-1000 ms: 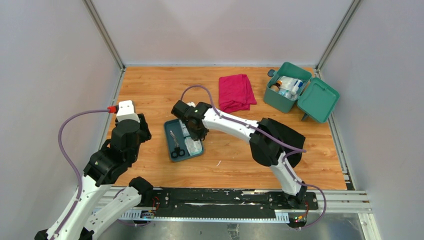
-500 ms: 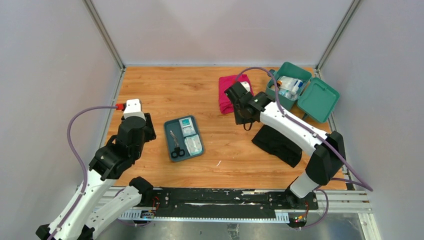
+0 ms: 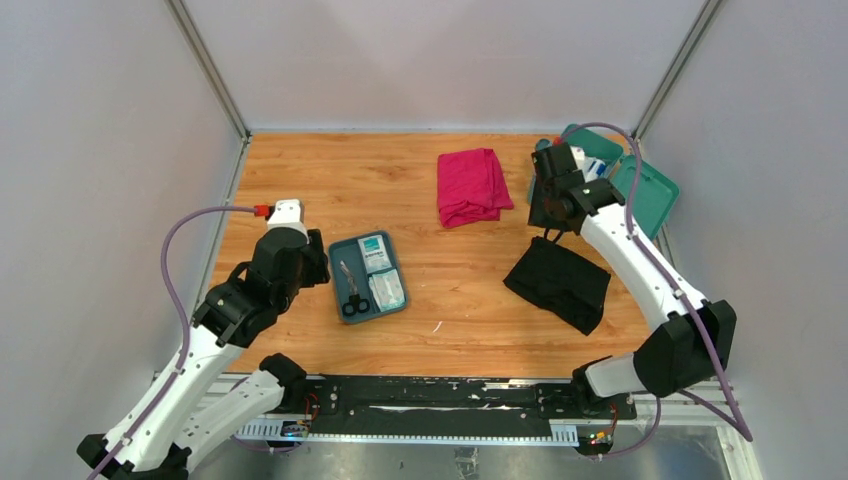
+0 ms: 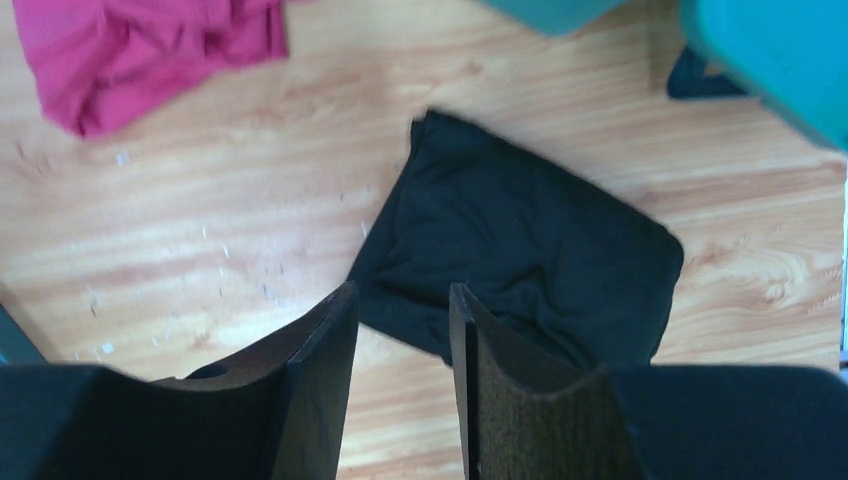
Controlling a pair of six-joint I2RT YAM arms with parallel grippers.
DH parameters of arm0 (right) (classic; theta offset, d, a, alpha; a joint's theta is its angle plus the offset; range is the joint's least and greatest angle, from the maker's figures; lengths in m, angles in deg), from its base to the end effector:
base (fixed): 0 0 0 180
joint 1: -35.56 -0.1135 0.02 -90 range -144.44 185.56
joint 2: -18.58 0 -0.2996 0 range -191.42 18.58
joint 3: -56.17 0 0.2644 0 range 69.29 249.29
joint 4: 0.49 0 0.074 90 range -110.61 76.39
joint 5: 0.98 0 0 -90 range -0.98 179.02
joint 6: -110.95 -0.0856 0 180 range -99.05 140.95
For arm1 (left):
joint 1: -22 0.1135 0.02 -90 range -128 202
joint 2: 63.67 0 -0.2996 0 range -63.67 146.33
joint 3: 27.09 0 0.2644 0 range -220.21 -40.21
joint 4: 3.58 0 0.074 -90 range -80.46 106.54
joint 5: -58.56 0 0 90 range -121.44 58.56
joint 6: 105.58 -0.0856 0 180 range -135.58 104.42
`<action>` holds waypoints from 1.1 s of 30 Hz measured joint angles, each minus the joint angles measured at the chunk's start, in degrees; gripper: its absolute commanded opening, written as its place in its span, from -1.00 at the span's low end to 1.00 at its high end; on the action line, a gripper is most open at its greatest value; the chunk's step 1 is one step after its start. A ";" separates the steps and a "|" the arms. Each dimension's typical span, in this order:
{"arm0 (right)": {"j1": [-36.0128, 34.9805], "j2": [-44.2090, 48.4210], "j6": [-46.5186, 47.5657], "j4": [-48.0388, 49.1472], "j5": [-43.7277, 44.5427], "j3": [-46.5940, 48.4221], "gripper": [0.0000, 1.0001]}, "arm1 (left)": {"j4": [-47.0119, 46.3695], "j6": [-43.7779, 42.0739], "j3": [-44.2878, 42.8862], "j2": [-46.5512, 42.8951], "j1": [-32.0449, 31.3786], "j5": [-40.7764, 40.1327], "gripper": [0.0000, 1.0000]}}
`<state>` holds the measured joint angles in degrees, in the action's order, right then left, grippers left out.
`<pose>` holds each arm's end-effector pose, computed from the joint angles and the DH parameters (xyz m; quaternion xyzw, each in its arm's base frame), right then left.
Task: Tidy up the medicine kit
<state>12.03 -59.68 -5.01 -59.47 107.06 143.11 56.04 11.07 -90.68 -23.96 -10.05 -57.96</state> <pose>0.3037 0.1033 0.3272 0.0729 0.9276 0.0065 0.3663 0.1504 -0.0491 0.3240 -0.0637 0.8702 -0.0396 0.4869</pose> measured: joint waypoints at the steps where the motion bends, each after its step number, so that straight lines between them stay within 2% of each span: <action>1: 1.64 -0.72 0.09 0.35 -0.02 1.33 -0.13 | 0.22 -0.61 -0.61 0.46 0.00 0.31 0.08; 5: 6.40 -6.78 0.50 1.81 0.02 9.31 -0.21 | 0.33 -2.97 -2.93 2.05 0.00 0.26 0.11; 15: 16.04 -29.22 3.93 2.69 -0.72 33.05 -0.43 | 0.55 -5.18 -3.10 1.70 0.00 -1.53 0.13; 24: 19.02 -49.29 8.09 -3.28 -5.60 52.65 -0.56 | 0.52 -5.29 -3.08 1.40 0.00 -1.62 0.16; 28: 19.02 -52.41 9.09 -5.86 -9.88 54.36 -0.62 | 0.52 -5.33 -3.08 1.27 0.00 -1.62 0.16; 33: 18.51 -51.47 11.15 -6.38 -17.18 50.97 -0.65 | 0.52 -5.40 -3.08 1.29 0.00 -1.62 0.16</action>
<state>30.54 -111.15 6.14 -65.86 89.88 194.08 56.56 5.67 -93.77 -22.67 -10.05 -59.58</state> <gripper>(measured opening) 0.183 0.580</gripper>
